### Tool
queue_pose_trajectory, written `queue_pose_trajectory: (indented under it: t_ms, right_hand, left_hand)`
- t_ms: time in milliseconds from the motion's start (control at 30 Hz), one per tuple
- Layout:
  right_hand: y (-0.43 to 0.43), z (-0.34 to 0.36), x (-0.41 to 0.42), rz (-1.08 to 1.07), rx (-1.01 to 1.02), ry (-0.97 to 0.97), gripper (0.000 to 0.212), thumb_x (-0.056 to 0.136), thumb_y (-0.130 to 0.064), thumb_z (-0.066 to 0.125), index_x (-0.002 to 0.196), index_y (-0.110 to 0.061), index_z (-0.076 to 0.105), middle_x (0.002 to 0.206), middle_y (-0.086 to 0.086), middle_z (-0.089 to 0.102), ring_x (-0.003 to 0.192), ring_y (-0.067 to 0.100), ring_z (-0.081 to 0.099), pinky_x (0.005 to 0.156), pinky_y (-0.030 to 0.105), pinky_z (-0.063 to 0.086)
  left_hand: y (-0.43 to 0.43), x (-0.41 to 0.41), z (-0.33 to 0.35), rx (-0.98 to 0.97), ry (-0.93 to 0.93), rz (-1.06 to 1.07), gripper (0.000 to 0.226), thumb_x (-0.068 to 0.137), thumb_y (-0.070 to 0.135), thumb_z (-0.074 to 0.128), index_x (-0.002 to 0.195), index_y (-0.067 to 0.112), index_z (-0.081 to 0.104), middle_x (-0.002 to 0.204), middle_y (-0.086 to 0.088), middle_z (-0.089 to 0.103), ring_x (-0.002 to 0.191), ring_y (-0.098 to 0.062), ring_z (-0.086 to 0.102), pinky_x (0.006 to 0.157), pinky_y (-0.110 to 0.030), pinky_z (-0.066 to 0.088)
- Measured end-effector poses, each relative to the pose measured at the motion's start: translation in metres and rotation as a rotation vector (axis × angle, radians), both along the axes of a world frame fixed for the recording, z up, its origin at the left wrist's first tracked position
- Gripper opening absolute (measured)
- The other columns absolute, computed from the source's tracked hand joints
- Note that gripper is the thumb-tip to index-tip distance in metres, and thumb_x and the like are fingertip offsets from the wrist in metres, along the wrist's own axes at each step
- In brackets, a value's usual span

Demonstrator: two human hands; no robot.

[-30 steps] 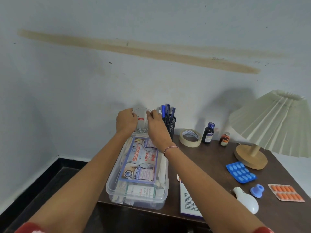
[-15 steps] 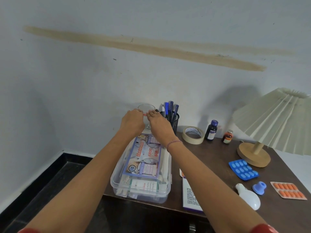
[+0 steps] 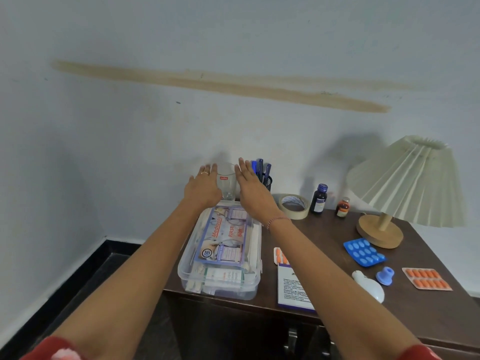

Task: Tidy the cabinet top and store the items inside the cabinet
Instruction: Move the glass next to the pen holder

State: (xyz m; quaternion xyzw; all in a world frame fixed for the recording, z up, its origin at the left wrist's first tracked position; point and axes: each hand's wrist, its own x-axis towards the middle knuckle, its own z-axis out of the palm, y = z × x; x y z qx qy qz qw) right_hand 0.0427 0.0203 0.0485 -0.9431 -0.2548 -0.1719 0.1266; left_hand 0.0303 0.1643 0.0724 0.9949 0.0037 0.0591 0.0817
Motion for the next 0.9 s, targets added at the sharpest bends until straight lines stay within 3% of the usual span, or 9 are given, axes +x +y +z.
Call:
queue_pose_trajectory:
  t_ms: [367,900]
  right_hand:
    - [-0.052,0.006,-0.069,-0.118,0.147,-0.04,0.054,0.101,-0.013,0.031,0.151,-0.007,0.012,0.16,0.009,0.005,0.149,0.022,-0.001,0.12,0.035,-0.001]
    - [-0.119,-0.038,-0.094,-0.238,0.244,0.054,0.05,0.101,-0.015,0.035,0.15,-0.013,0.024,0.158,0.003,0.02,0.148,0.015,0.01,0.118,0.027,0.001]
  left_hand:
    - [-0.066,-0.07,-0.012,-0.12,-0.062,-0.04,0.064,0.098,0.032,0.038,0.149,0.004,0.013,0.157,-0.014,0.017,0.145,-0.025,0.016,0.117,-0.042,0.019]
    - [-0.142,-0.089,-0.026,-0.311,-0.106,-0.083,0.065,0.098,0.034,0.039,0.15,0.007,0.012,0.158,-0.009,0.015,0.147,-0.022,0.013,0.116,-0.039,0.021]
